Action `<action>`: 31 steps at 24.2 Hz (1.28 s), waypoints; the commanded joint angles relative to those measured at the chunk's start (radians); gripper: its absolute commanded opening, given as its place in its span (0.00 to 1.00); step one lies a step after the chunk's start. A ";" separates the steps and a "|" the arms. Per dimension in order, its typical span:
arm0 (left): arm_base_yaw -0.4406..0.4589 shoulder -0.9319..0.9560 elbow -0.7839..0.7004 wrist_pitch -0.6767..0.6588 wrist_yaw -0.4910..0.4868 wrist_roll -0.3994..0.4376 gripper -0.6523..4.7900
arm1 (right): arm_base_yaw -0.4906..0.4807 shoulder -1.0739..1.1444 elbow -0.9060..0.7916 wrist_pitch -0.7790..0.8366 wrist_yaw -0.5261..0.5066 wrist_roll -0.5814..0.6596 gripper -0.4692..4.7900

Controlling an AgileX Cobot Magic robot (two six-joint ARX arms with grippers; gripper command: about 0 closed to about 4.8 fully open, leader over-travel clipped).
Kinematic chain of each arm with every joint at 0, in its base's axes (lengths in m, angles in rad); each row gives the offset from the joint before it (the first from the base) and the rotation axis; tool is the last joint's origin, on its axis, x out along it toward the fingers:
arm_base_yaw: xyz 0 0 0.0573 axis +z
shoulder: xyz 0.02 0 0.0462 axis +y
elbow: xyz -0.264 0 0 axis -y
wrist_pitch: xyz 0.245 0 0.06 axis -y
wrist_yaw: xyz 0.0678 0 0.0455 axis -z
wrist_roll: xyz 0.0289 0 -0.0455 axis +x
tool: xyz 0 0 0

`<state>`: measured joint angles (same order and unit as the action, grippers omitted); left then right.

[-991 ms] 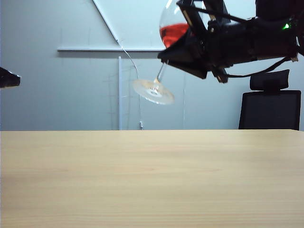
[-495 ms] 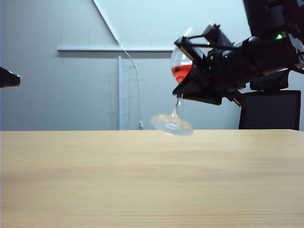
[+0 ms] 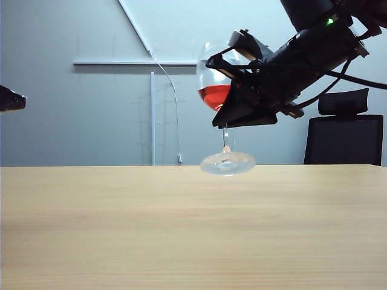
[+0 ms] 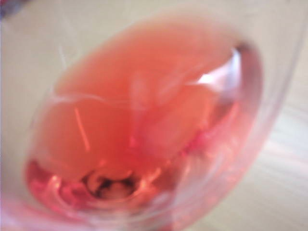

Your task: Gently pick up the goblet, rotate it counterclockwise for two full turns (viewing from above), and then place it back on the table.

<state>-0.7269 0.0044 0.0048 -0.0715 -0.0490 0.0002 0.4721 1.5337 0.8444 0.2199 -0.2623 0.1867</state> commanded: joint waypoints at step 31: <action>-0.001 0.002 0.004 0.005 0.004 0.000 0.11 | 0.001 -0.020 -0.002 0.189 -0.792 -0.196 0.08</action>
<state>-0.7269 0.0040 0.0048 -0.0719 -0.0490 -0.0002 0.4725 1.5322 0.8471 0.3225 -1.0340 -0.0360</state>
